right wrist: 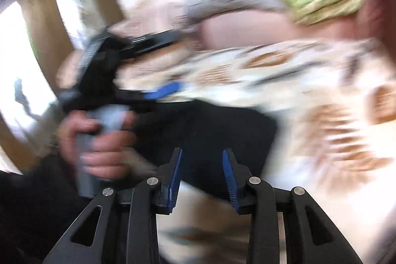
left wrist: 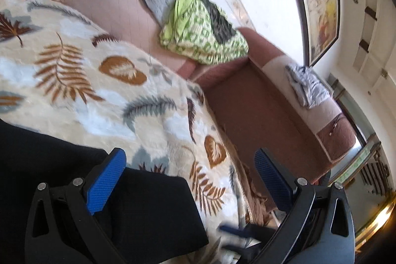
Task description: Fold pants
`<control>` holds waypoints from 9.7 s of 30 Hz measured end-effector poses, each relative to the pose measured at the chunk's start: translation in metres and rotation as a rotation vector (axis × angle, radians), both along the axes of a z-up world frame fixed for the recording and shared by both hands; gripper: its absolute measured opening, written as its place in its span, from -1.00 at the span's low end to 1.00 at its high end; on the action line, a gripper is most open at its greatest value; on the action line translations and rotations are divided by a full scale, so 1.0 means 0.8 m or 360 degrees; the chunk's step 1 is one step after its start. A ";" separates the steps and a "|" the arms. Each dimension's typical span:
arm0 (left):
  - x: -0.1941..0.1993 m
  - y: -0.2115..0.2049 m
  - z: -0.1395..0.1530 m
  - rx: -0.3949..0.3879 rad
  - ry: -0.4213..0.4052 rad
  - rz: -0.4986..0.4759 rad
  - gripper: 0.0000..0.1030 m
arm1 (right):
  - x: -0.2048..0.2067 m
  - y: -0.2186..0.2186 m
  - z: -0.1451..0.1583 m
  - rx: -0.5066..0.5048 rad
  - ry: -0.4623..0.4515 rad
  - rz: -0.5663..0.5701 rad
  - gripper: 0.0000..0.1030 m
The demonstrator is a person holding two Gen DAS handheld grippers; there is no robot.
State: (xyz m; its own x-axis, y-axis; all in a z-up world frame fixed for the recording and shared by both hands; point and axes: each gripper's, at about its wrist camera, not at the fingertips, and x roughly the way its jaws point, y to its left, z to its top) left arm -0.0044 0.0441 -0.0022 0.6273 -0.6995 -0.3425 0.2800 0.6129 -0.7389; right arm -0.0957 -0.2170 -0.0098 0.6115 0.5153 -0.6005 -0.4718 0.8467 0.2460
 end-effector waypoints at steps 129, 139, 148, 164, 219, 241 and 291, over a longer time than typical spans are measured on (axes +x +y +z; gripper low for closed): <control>-0.098 -0.013 0.061 0.0522 -0.0211 0.0071 -0.85 | 0.050 -0.014 -0.004 -0.0004 -0.0047 -0.0653 0.19; -0.082 -0.113 0.012 0.0700 -0.0080 -0.0077 -0.85 | 0.052 -0.075 -0.018 0.0087 0.0117 -0.0910 0.19; -0.085 -0.130 -0.007 0.0703 -0.0029 -0.0097 -0.85 | 0.058 -0.076 -0.022 0.0105 0.0141 -0.0898 0.19; -0.109 -0.132 -0.032 0.0517 0.0061 -0.0264 -0.06 | 0.039 -0.042 0.018 0.0118 -0.0082 -0.0493 0.02; 0.030 0.016 -0.061 0.0673 0.0411 0.0452 -0.22 | 0.133 0.075 -0.059 -0.0014 0.0205 -0.0118 -0.97; -0.035 0.078 -0.031 0.0278 0.0295 0.0690 0.36 | 0.047 -0.040 -0.026 0.0401 0.0245 -0.0226 -0.14; 0.026 -0.043 -0.046 0.0479 0.0250 0.0122 -0.60 | 0.115 -0.002 -0.029 -0.0259 0.0101 -0.0132 -1.00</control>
